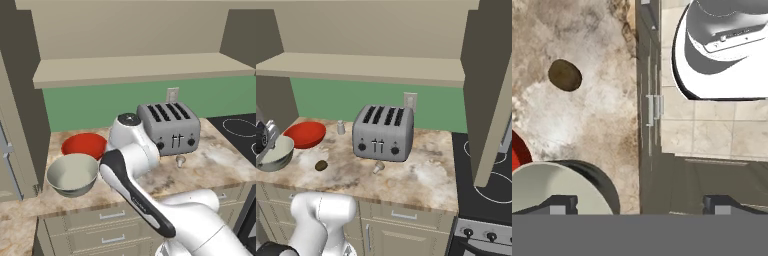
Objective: Pick both bowls and place them on the counter. Then place the mushroom in one bowl and place the kiwi in the other bowl.
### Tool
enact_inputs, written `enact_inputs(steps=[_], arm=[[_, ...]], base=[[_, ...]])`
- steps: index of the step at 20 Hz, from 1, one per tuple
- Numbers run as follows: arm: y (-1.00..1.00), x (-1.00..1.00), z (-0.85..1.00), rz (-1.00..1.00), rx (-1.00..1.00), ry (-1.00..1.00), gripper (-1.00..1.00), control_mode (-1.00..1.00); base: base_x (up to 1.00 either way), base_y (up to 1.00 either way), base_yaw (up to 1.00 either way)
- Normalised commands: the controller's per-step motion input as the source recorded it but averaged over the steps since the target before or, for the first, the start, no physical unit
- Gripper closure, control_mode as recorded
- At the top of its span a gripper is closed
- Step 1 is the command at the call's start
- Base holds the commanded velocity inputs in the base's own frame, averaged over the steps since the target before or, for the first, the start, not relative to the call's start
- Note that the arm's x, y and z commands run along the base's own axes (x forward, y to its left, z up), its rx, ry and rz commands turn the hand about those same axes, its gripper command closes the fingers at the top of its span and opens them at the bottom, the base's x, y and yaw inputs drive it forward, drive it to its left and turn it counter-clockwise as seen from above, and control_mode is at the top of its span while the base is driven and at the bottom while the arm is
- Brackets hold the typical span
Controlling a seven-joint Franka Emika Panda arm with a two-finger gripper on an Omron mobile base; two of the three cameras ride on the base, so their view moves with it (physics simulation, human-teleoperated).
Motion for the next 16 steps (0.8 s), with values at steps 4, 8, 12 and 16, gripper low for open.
enact_inputs(steps=[4,8,12,16], arm=[[-0.39,0.01,0.16,0.08,-0.05,0.00,-1.00,-1.00],[-0.37,0.12,0.08,0.13,-0.04,0.00,-1.00,-1.00],[-0.34,0.19,0.02,0.21,-0.04,0.05,-1.00,-1.00],[-0.29,0.26,0.00,0.40,-0.01,0.07,-1.00,-1.00]], base=[[0.00,0.00,0.00],[0.00,0.00,0.00],[0.00,0.00,0.00],[0.00,0.00,0.00]])
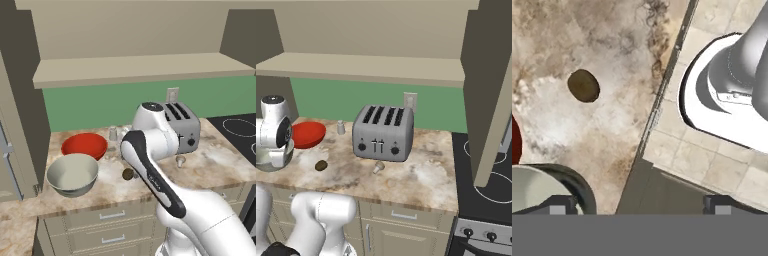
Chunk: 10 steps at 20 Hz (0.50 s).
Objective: Pick both bowls and place them on the counter. Then place the mushroom in one bowl and place the kiwi in the other bowl.
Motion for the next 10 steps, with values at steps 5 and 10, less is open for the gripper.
enact_inputs(steps=[5,10], arm=[[-0.18,0.21,0.00,0.44,-0.14,0.02,-1.00,-1.00],[-0.31,0.01,0.00,0.38,-0.24,-0.14,-1.00,-1.00]], base=[[0.00,0.00,0.00],[0.00,0.00,0.00]])
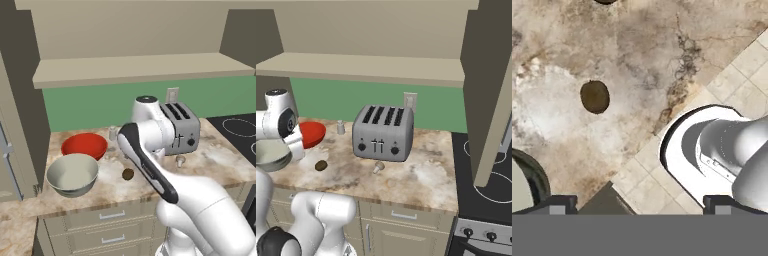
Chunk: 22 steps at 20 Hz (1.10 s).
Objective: Pick both bowls and place them on the counter. Then place the mushroom in one bowl and place the kiwi in the other bowl.
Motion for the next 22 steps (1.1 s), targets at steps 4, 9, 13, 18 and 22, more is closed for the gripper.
enact_inputs(steps=[4,9,13,18,22], arm=[[-0.31,0.01,-0.06,0.25,-0.25,-0.12,-1.00,-1.00],[-0.27,0.10,-0.14,0.20,-0.08,-0.09,-1.00,-1.00],[-0.21,0.27,-0.10,0.19,0.05,-0.05,-1.00,-1.00],[-0.11,0.30,-0.10,0.14,0.15,-0.01,-1.00,-1.00],[0.01,0.29,-0.16,0.08,0.11,-0.03,-1.00,-1.00]], base=[[0.00,0.00,0.00],[0.00,0.00,0.00],[0.00,0.00,0.00],[0.00,0.00,0.00],[0.00,0.00,0.00]])
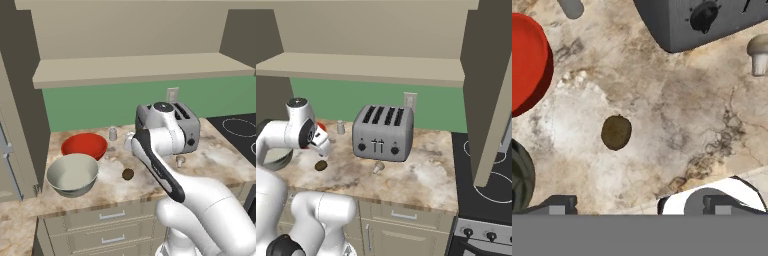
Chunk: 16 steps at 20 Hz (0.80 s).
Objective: Pick both bowls and place them on the counter. Then place the mushroom in one bowl and place the kiwi in the other bowl.
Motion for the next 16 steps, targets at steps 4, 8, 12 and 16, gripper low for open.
enact_inputs(steps=[4,8,12,16], arm=[[0.11,0.21,-0.21,0.02,0.03,0.00,-1.00,-1.00],[0.07,0.20,-0.18,0.00,-0.01,0.00,-1.00,-1.00],[0.00,0.24,-0.13,0.00,-0.02,0.00,-1.00,-1.00],[0.02,0.19,-0.19,0.00,-0.02,0.01,-1.00,-1.00]], base=[[0.00,0.00,0.00],[0.00,0.00,0.00],[0.00,0.00,0.00],[0.00,0.00,0.00]])
